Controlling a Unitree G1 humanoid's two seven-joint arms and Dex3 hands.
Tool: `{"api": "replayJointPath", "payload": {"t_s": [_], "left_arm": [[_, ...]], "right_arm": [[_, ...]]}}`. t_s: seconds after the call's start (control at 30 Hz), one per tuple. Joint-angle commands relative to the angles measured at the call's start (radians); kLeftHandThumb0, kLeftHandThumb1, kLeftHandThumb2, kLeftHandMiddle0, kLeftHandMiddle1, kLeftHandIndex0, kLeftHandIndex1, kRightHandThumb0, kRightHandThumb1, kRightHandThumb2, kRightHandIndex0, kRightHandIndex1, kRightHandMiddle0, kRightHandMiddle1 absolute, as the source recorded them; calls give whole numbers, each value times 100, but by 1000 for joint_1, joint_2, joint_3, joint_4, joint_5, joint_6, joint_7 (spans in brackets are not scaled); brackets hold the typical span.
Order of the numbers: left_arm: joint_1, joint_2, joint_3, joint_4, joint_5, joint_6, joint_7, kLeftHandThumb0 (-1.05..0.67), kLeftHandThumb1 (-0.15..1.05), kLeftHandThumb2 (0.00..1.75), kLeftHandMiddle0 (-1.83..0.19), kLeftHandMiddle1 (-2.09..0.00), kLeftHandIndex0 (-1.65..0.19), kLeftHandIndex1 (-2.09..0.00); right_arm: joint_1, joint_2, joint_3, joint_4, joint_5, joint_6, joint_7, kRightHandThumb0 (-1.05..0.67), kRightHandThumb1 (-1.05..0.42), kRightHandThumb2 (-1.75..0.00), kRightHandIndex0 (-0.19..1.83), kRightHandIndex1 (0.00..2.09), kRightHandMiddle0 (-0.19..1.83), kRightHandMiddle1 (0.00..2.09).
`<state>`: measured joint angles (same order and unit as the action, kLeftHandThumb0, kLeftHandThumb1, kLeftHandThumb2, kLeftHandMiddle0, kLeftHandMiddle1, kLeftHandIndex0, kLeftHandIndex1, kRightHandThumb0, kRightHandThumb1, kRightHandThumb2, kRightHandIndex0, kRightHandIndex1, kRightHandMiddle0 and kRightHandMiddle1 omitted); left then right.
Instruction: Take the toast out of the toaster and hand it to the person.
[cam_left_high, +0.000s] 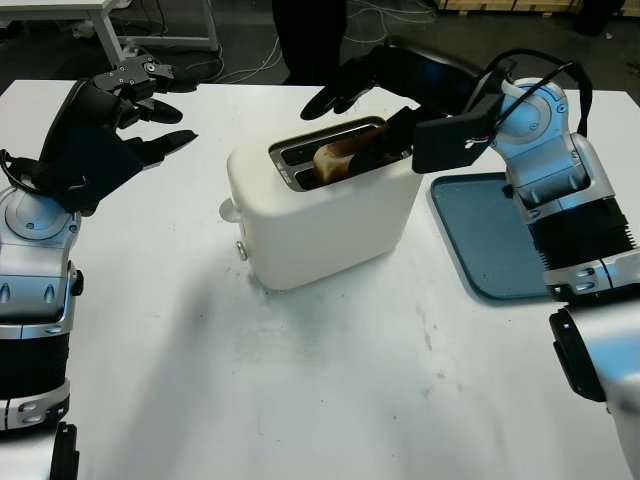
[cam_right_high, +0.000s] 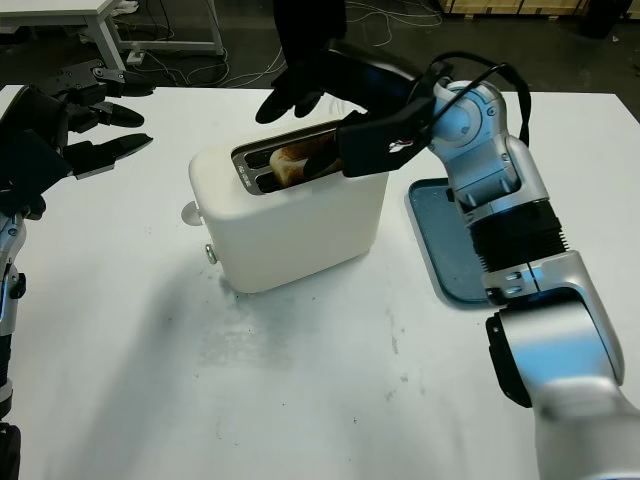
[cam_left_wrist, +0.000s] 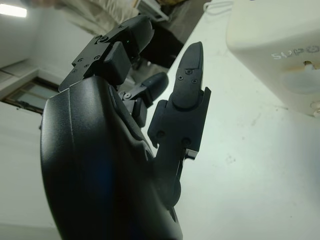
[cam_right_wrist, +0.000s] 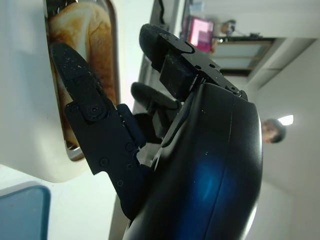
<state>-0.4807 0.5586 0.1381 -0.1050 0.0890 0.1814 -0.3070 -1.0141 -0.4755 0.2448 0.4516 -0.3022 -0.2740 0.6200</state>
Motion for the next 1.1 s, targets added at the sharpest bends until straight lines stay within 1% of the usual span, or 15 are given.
{"api": "replayJointPath", "payload": {"t_s": [0.0,0.03,0.13,0.23,0.43,0.53,0.6,0.7,0.8,0.87,0.9,0.97,1.0,1.03,1.07], "left_arm": [[4,0,3,2,-1,-12,6,-29,92,9,-37,-90,-47,-52],[5,1,2,2,2,-14,7,-29,92,9,-37,-90,-47,-52],[6,2,-2,-7,10,0,10,-30,92,9,-37,-90,-47,-52],[6,1,-4,-15,12,10,9,-29,92,10,-37,-90,-47,-51],[7,1,-2,-18,16,12,12,-29,92,10,-37,-90,-47,-51],[6,-2,1,-20,10,20,9,-28,92,10,-36,-89,-47,-50],[7,-4,1,-20,8,19,9,-27,92,10,-35,-89,-47,-50],[7,-2,1,-18,9,14,8,-28,92,10,-35,-89,-47,-50],[8,-5,0,-15,11,10,13,-28,92,10,-36,-89,-47,-50],[8,-5,0,-12,11,8,14,-28,92,9,-36,-89,-48,-50],[8,-7,2,-13,9,11,15,-28,92,9,-36,-89,-47,-50],[9,-7,1,-13,8,11,15,-28,92,9,-36,-89,-47,-49],[9,-5,-1,-13,11,10,16,-28,92,9,-36,-89,-48,-50],[9,-4,-2,-12,13,8,16,-27,92,9,-36,-89,-48,-50],[9,-3,-2,-10,12,4,16,-27,92,9,-36,-90,-48,-50]], "right_arm": [[15,3,9,12,-17,20,-14,-40,-68,-1,58,77,75,11],[15,1,10,17,-21,15,-15,-40,-68,-1,60,78,75,11],[15,1,11,32,-33,7,-16,-38,-69,-1,51,73,74,10],[19,1,9,50,-34,-20,-21,-39,-69,-1,50,72,75,10],[25,-8,15,51,-48,-28,-20,-38,-69,0,57,76,77,10],[29,-11,14,56,-49,-54,-26,-37,-69,0,60,77,81,11],[31,-11,12,63,-43,-71,-24,-34,-70,0,67,73,86,12],[32,-10,11,48,-33,-31,9,-28,-72,0,82,67,95,14],[32,-13,12,42,-26,-29,35,-26,-73,-1,101,70,112,21],[33,-14,14,45,-29,-38,40,-26,-73,0,108,73,119,25],[30,-16,19,53,-35,-54,40,-28,-73,0,111,77,121,26],[26,-22,29,66,-50,-86,33,-34,-75,-1,111,92,120,23],[24,-26,35,72,-62,-107,21,-38,-79,-1,109,103,121,23],[22,-29,41,79,-73,-127,9,-43,-85,-2,108,131,124,26],[20,-34,47,84,-83,-145,0,-44,-89,-3,108,142,124,28]]}}
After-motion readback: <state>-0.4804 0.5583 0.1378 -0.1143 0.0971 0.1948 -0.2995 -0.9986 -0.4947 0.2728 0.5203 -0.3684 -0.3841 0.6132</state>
